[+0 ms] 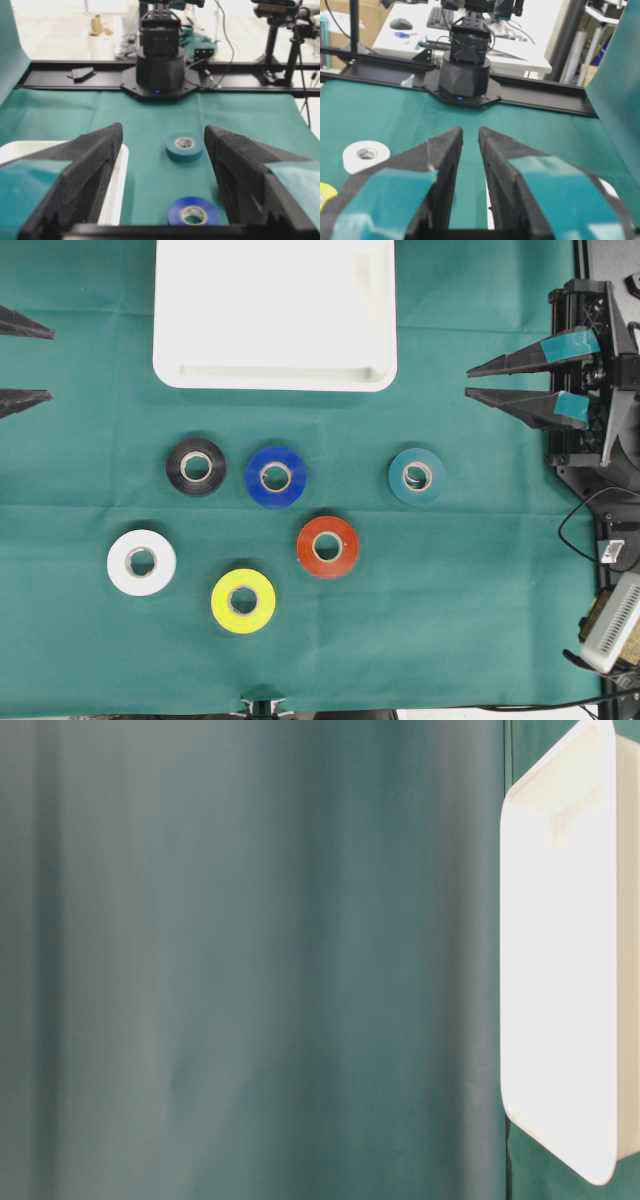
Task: Put the tape alternately from left to right into the white case.
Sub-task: 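Move both grippers inward toward the tape rolls, opening them, then lower the right gripper over the red tape roll, then insert one right finger into the red roll's hole and grip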
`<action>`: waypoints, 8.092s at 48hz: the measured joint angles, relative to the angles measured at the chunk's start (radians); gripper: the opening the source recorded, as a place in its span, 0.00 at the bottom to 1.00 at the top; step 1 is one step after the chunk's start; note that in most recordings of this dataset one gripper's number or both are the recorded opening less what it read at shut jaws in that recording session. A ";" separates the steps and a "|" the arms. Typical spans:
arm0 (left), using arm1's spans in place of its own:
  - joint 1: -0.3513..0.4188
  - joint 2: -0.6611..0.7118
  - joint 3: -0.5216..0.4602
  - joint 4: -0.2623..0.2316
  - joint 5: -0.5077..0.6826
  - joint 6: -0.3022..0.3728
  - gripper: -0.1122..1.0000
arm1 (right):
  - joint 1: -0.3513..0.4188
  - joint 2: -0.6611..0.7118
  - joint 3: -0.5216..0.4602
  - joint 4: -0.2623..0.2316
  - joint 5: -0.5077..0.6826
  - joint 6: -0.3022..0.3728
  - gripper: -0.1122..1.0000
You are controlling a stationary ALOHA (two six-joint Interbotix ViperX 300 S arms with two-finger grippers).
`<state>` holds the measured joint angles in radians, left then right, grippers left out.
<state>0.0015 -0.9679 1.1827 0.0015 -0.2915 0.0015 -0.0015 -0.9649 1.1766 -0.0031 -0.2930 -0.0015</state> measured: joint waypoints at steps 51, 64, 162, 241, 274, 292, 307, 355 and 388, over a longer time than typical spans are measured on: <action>-0.063 0.006 0.038 -0.028 0.000 -0.015 0.89 | -0.009 -0.044 0.087 -0.002 -0.028 0.043 0.70; -0.054 0.054 0.043 -0.028 0.040 -0.020 0.88 | -0.015 0.067 0.035 -0.002 0.040 0.049 0.70; -0.012 0.543 -0.236 -0.029 0.431 -0.104 0.87 | 0.002 0.634 -0.324 -0.003 0.357 0.176 0.71; -0.012 0.537 -0.224 -0.031 0.437 -0.120 0.87 | 0.356 0.838 -0.419 -0.003 0.371 0.181 0.71; -0.005 0.538 -0.224 -0.031 0.437 -0.124 0.87 | 0.377 1.011 -0.482 -0.003 0.445 0.224 0.71; 0.012 0.538 -0.222 -0.031 0.437 -0.126 0.87 | 0.377 1.077 -0.511 -0.005 0.449 0.224 0.70; 0.014 0.538 -0.221 -0.031 0.437 -0.126 0.87 | 0.377 1.129 -0.549 -0.005 0.522 0.230 0.70; 0.014 0.538 -0.210 -0.031 0.437 -0.126 0.87 | 0.377 1.134 -0.591 -0.035 0.532 0.245 0.11; 0.014 0.537 -0.202 -0.029 0.437 -0.126 0.87 | 0.377 0.979 -0.594 -0.035 0.535 0.249 0.11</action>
<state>0.0153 -0.4310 0.9802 -0.0276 0.1457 -0.1243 0.3758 0.0138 0.5829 -0.0383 0.2424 0.2470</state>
